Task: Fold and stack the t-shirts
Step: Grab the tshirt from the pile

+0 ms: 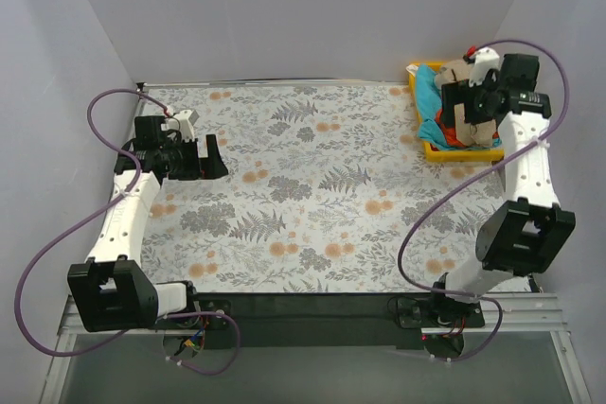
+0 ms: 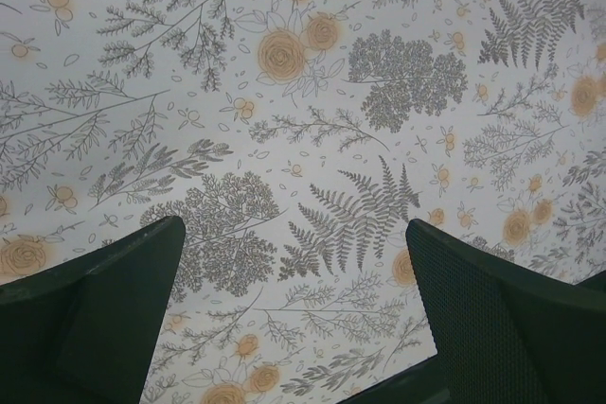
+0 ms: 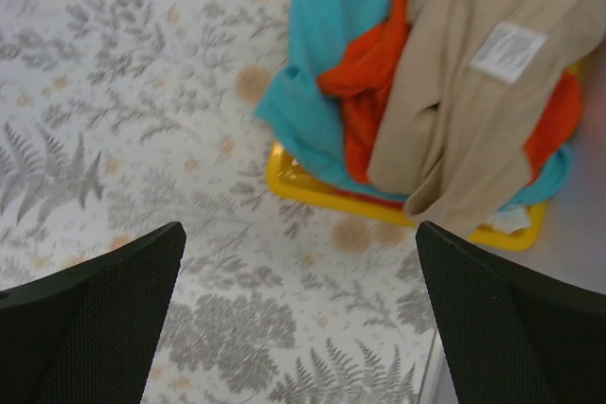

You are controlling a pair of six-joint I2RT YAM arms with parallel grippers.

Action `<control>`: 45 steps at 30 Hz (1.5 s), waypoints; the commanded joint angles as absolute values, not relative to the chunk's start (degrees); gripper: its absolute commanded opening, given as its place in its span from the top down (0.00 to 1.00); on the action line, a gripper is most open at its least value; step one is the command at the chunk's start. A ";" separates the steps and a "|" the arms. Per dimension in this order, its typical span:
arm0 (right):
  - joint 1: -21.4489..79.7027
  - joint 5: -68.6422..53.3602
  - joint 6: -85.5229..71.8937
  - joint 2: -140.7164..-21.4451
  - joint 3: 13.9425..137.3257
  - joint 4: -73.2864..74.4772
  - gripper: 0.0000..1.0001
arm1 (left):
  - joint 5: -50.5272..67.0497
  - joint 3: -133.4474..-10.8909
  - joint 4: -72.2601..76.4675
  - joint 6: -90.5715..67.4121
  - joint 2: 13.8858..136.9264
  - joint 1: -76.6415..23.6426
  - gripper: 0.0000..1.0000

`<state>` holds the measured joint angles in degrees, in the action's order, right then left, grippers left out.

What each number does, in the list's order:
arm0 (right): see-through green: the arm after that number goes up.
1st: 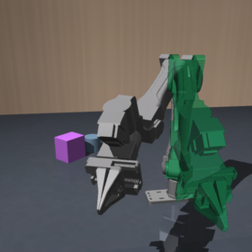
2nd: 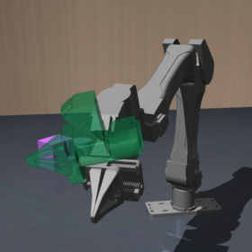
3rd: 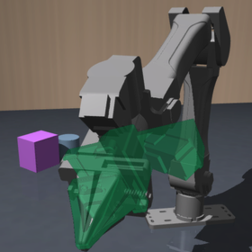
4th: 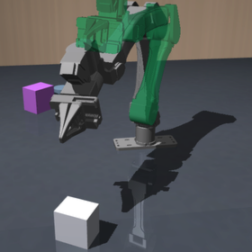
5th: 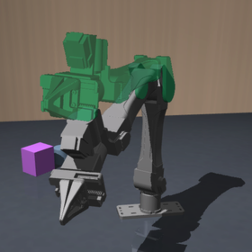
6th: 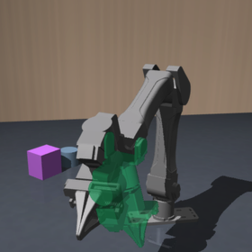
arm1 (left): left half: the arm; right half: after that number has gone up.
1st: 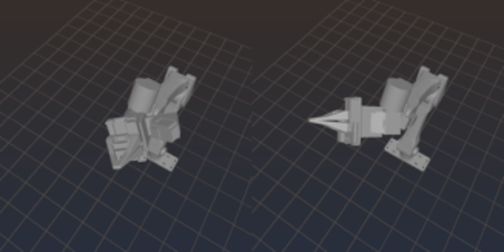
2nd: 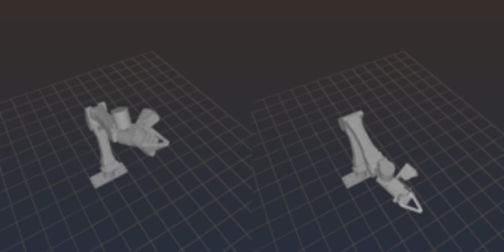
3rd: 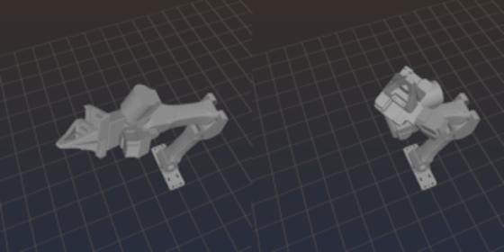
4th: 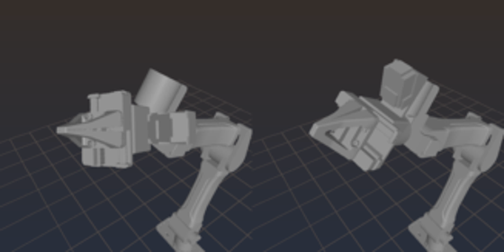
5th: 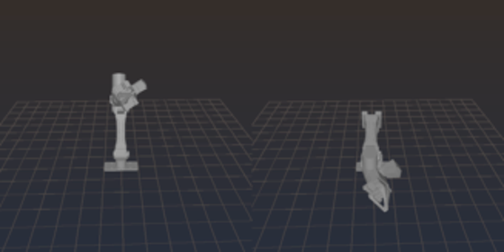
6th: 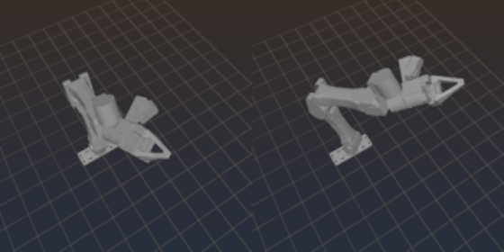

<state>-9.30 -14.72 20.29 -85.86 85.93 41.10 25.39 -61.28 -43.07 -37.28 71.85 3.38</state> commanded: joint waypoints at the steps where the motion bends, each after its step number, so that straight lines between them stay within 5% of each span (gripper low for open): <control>1: -12.82 -14.06 18.02 -94.46 99.55 38.94 0.02 | 26.19 -65.30 -42.45 -37.09 71.54 3.34 0.02; 7: -16.61 -14.06 13.54 -108.53 114.06 37.18 0.02 | 26.89 -66.09 -42.63 -37.35 74.35 3.34 0.02; 22: -17.05 -16.52 9.32 -129.02 124.81 30.85 0.04 | 21.36 -61.09 -42.63 -35.95 80.15 3.34 0.02; 26: -16.96 -16.35 8.61 -128.94 124.98 30.15 0.33 | 21.44 -61.43 -43.15 -37.00 82.17 3.34 0.02; 27: -16.96 -15.91 8.61 -128.41 124.98 29.97 0.51 | 21.45 -61.61 -43.24 -37.09 82.26 3.34 0.02; 30: -16.96 -15.21 8.79 -125.08 124.63 29.88 0.81 | 22.06 -62.49 -43.33 -37.79 82.35 3.34 0.02; 33: -16.96 -14.77 9.93 -120.42 123.75 29.88 0.99 | 23.46 -63.10 -43.42 -38.23 82.18 3.43 0.02; 45: -15.21 -19.61 13.00 -95.02 113.57 31.73 0.99 | 32.43 -68.55 -46.14 -38.67 79.98 3.34 0.03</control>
<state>-16.69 -18.11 11.16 -101.56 116.22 33.36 27.94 -64.84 -45.17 -38.41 82.94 3.40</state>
